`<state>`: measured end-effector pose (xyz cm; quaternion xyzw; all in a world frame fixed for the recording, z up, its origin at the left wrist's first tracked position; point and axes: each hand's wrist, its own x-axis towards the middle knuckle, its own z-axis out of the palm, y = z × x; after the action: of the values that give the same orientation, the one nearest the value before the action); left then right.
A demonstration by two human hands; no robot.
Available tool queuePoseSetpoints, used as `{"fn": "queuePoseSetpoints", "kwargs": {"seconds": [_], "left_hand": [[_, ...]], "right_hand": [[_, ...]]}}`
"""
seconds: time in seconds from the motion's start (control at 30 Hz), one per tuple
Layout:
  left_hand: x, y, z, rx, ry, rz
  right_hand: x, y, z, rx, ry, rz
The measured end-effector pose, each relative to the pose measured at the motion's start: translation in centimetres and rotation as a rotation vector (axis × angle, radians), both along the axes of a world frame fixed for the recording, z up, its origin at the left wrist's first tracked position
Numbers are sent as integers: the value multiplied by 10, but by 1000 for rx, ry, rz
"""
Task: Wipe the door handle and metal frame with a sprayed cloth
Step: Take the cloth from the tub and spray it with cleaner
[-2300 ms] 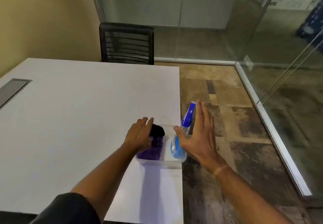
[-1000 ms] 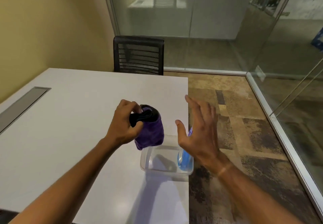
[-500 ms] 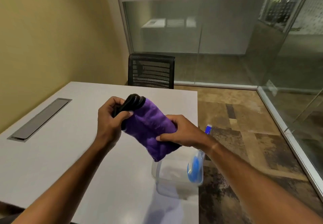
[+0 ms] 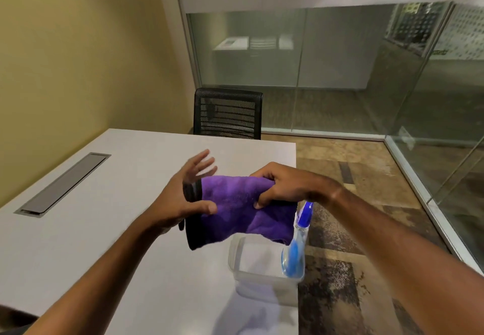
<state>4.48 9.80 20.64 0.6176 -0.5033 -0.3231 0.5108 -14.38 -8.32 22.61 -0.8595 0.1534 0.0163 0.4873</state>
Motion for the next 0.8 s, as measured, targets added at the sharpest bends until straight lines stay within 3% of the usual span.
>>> {"fn": "queuePoseSetpoints", "kwargs": {"seconds": [0.6, 0.67, 0.8], "left_hand": [[-14, -14, -14, 14, 323, 29], [-14, -14, -17, 5, 346, 82], [-9, -13, -23, -15, 375, 155]], "right_hand": [[-15, -21, -5, 11, -115, -194], [-23, -26, -14, -63, -220, -357], [-59, -37, -52, -28, -497, -960]]}}
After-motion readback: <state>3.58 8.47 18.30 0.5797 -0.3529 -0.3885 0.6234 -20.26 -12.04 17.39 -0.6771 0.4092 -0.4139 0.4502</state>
